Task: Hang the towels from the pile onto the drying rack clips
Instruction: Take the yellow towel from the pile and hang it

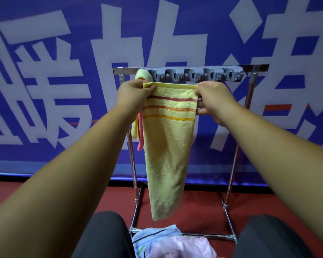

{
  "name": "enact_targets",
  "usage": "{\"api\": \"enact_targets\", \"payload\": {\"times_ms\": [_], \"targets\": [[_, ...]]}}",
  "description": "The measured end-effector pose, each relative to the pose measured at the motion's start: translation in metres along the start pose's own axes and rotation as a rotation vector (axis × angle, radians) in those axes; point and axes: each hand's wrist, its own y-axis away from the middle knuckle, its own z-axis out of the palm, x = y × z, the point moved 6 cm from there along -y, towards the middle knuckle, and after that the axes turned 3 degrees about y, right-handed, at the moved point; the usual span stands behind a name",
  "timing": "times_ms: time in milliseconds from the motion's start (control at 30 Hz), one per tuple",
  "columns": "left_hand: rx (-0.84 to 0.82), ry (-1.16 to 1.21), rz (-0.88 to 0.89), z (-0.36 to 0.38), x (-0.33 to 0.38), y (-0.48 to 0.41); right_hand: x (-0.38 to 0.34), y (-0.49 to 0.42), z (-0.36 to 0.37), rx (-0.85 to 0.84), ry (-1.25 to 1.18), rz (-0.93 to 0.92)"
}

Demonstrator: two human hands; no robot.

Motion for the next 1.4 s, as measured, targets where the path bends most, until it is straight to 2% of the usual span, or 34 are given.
{"api": "enact_targets", "payload": {"times_ms": [333, 433, 633, 1000, 1067, 1167, 1300, 1400], "targets": [[0.113, -0.077, -0.178, 0.009, -0.046, 0.013, 0.031, 0.007, 0.027, -0.035, -0.024, 0.127], [0.123, -0.103, -0.216, 0.019, -0.058, 0.022, 0.044, 0.008, 0.035, -0.029, 0.058, 0.111], [0.005, -0.137, -0.149, 0.054, -0.059, 0.041, 0.064, 0.011, 0.054, -0.064, 0.256, 0.036], [-0.283, -0.246, -0.078, 0.09, -0.061, 0.063, 0.067, 0.022, 0.049, -0.008, 0.581, -0.132], [-0.316, -0.294, -0.045, 0.094, -0.064, 0.062, 0.069, 0.025, 0.049, -0.019, 0.588, -0.14], [-0.24, -0.307, -0.018, 0.09, -0.073, 0.056, 0.073, 0.029, 0.05, -0.069, 0.559, -0.133], [-0.152, -0.184, -0.054, 0.082, -0.078, 0.051, 0.076, 0.031, 0.05, -0.166, 0.29, -0.085], [-0.154, -0.162, -0.04, 0.075, -0.071, 0.05, 0.076, 0.027, 0.046, -0.185, 0.181, -0.064]]}}
